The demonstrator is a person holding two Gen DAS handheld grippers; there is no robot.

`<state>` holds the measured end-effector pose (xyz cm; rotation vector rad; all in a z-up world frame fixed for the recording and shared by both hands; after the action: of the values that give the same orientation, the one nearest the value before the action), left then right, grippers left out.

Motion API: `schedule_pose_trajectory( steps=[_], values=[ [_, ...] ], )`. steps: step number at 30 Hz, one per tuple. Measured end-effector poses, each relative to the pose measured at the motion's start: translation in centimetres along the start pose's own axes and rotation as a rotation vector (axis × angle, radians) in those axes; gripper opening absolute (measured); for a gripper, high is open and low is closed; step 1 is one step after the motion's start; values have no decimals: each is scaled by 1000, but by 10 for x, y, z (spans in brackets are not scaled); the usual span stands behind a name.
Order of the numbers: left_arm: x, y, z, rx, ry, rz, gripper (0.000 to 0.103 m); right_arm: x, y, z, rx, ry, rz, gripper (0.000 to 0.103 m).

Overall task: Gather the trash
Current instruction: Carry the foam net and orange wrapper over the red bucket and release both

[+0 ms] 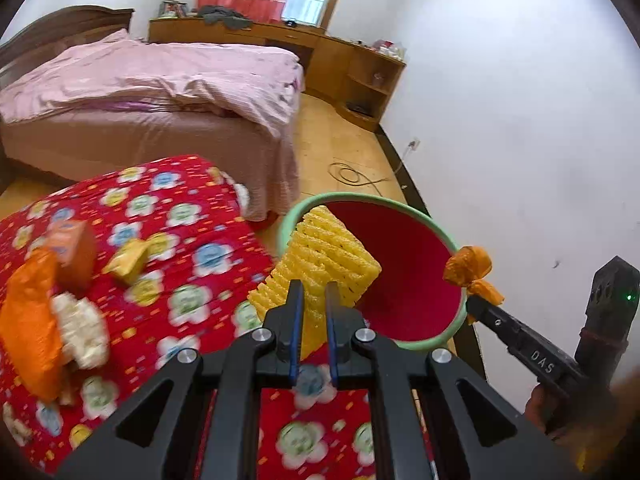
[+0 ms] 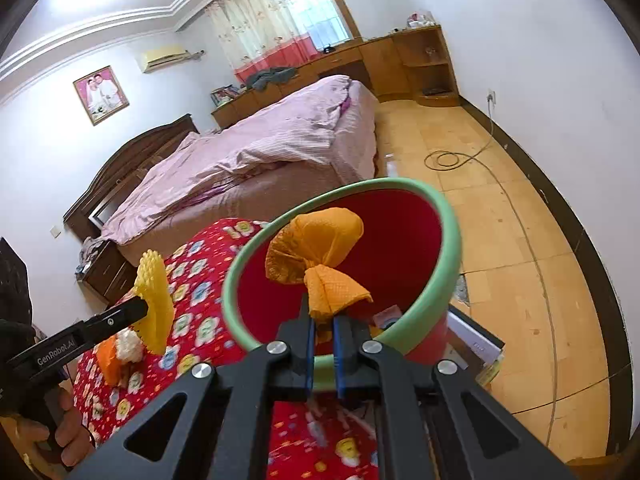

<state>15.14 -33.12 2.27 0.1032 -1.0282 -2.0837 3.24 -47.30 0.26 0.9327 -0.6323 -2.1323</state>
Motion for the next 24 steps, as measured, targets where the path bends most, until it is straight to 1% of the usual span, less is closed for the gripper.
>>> schedule_pose_trajectory(
  steps=[6,11,19,24],
  values=[
    [21,10,-37,-18,-26,-28,9,21,9,-14,3,-27,-7,9],
    [20,10,-67,-47,-22,-34,9,30,12,-29,-12,-31,-17,9],
    [15,1,-91,-93,-17,-11,9,35,13,-45,-31,-34,-22,12],
    [16,-1,-92,-91,-30,-14,11,37,11,-51,-44,-27,-34,13]
  ],
)
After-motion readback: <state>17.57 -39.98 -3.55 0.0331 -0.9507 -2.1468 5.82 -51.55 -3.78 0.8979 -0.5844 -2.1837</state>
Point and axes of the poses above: each gripper's, at about its wrist camera, not at the fingertips, and z roughly against the way its jaws point, x to its right, y to its top, the point moved 7 cm from there along -z, roughly the way its jaws point, and after that the axes turned 3 degrees about -z, right-handed, at the moved point
